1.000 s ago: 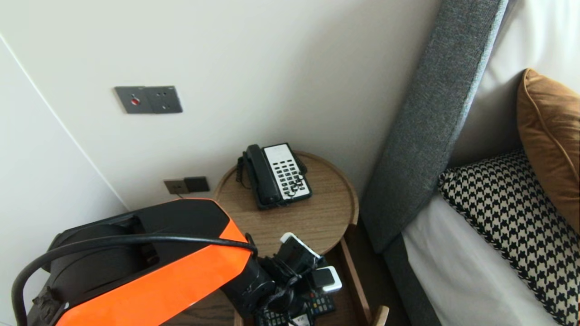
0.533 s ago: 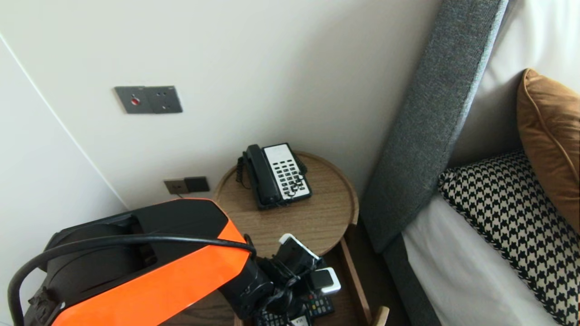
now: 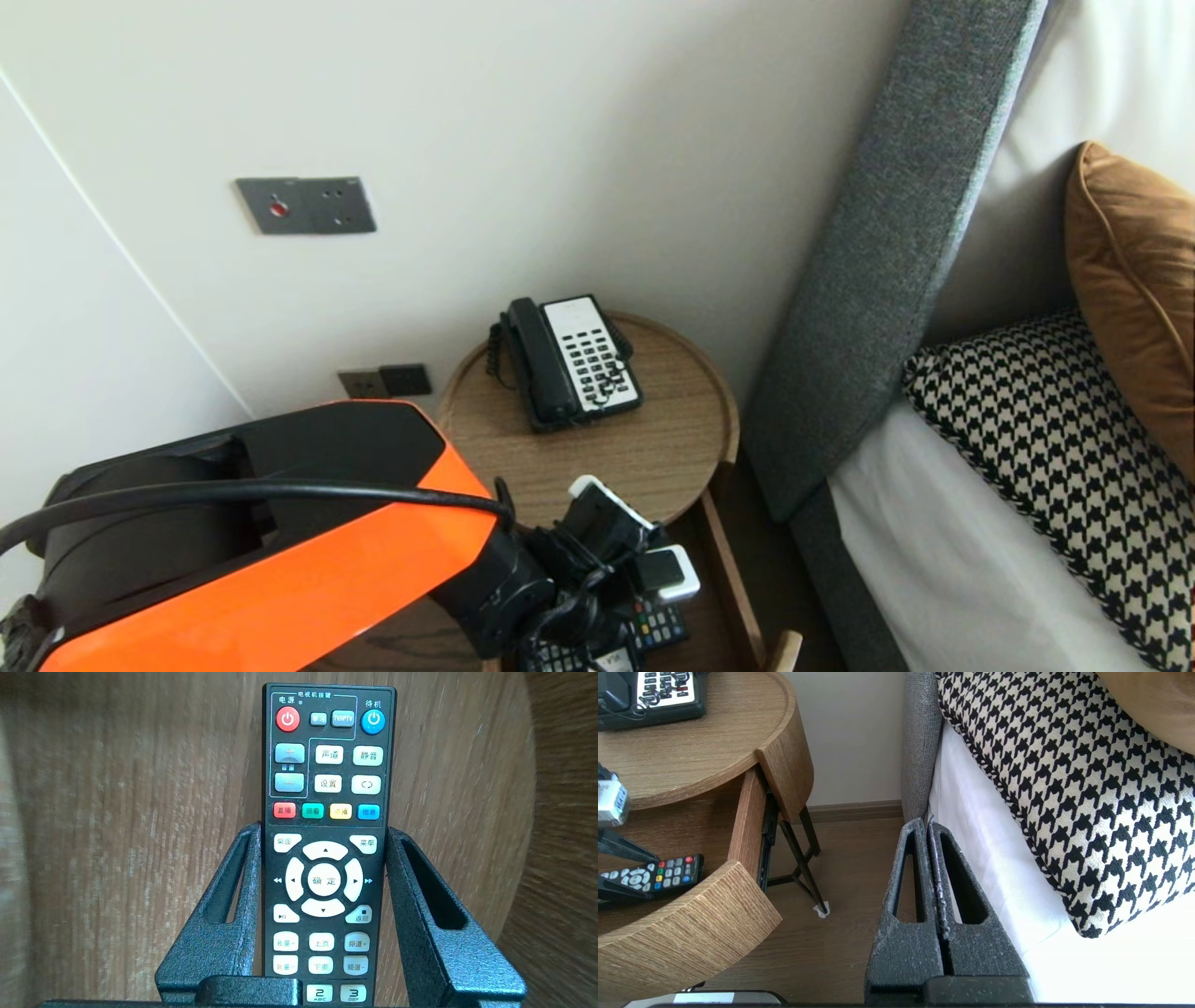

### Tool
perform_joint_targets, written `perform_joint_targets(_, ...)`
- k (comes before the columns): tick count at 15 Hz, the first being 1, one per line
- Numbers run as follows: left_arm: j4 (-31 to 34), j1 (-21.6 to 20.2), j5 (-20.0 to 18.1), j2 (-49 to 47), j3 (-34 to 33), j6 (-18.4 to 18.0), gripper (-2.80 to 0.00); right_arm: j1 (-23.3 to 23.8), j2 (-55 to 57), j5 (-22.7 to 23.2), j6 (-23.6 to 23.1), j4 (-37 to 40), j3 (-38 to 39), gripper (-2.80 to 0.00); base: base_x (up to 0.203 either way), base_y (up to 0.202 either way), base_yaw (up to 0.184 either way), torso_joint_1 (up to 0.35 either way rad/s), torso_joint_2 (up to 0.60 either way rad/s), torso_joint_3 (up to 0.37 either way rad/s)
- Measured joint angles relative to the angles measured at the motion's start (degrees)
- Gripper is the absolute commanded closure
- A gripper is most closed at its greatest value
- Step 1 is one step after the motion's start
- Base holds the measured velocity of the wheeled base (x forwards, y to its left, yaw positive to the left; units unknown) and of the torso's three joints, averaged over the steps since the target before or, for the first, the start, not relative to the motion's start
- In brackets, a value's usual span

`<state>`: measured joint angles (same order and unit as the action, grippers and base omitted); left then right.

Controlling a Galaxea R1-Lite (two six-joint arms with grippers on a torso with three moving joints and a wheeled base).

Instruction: Take the remote control out of the drawer one by one and place them on the table

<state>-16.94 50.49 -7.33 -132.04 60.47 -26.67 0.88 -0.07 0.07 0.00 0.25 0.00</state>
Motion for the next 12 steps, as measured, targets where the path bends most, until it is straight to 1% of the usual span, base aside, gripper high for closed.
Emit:
perform_joint_targets(9,-0.02,0.05,0.27,3.41,-0.75,-0.08,0.0,0.0,0.0,0.0,0.0,0.02,0.0,0.0,0.0,0.0,0.0,0.0,0.0,0.0)
perform_joint_targets(12,0.13,0.17,1.63,4.96,-0.4,-0.09,0.0,0.0,0.0,0.0,0.0,0.0,0.0,0.0,0.0,0.0,0.0,0.0,0.0,0.0)
